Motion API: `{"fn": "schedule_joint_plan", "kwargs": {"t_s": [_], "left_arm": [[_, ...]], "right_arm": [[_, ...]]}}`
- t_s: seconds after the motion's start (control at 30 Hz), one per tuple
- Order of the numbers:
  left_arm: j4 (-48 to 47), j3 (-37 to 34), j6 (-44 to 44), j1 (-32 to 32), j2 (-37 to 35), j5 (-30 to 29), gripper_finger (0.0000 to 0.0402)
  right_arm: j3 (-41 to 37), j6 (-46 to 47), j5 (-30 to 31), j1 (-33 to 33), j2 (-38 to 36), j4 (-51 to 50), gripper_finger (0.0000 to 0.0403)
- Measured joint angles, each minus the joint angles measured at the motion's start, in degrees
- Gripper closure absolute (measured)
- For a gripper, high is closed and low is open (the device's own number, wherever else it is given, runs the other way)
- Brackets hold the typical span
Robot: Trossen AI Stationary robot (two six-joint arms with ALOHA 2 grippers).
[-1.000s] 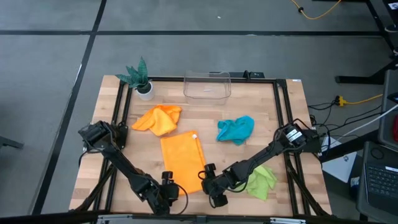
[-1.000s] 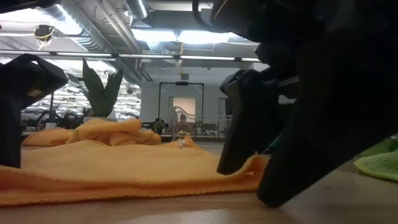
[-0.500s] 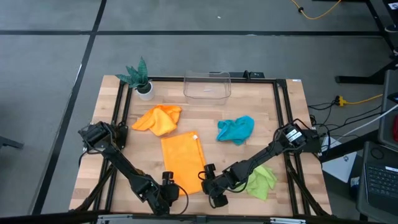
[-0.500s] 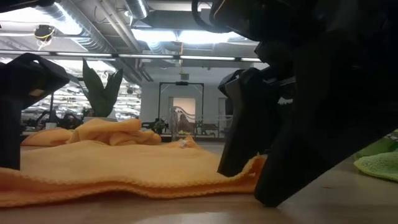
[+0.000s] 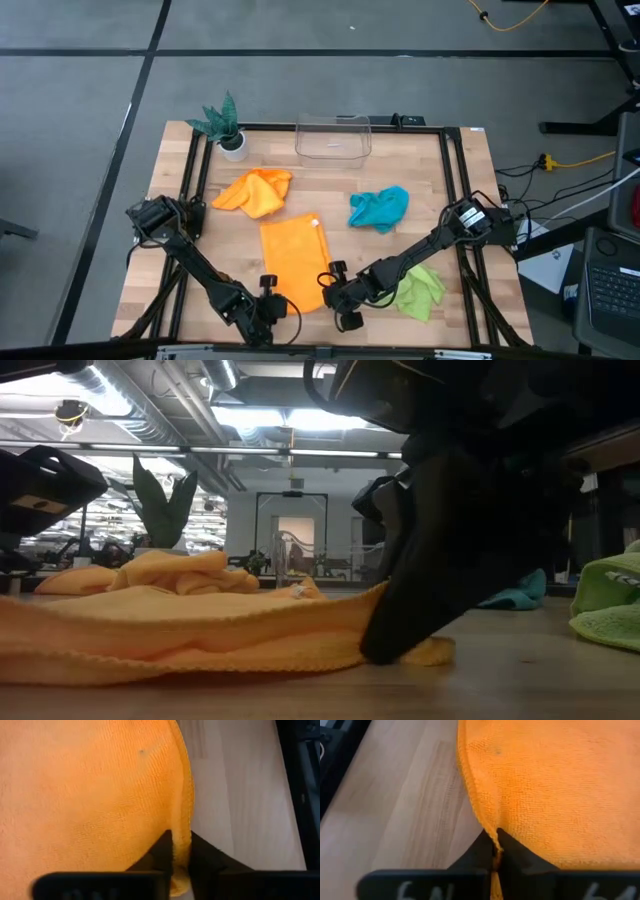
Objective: Fold microfiber towels
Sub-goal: Fold the bottom orange microfiber towel
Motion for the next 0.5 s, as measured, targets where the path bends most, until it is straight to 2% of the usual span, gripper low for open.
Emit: {"fn": "schedule_joint_plan", "kwargs": {"t_s": [0.07,0.23,0.5], "left_arm": [[0.5,-0.08,-0.32,0.0,-0.25,-0.01,0.0393],[0.39,0.65,-0.74,-0.32,-2.19,0.47,0.0399],[0.71,6.73,2.22,-2.61,-4.48,-0.16,0.0401]], "right_arm": [[0.03,0.49,0.51,0.11,-0.01,-0.02,0.0392],[1.76,2.2,0.9,0.72,0.16,-1.58,0.0396],[12.86,6.3,1.46,5.65,0.54,-15.96,0.0399]]}}
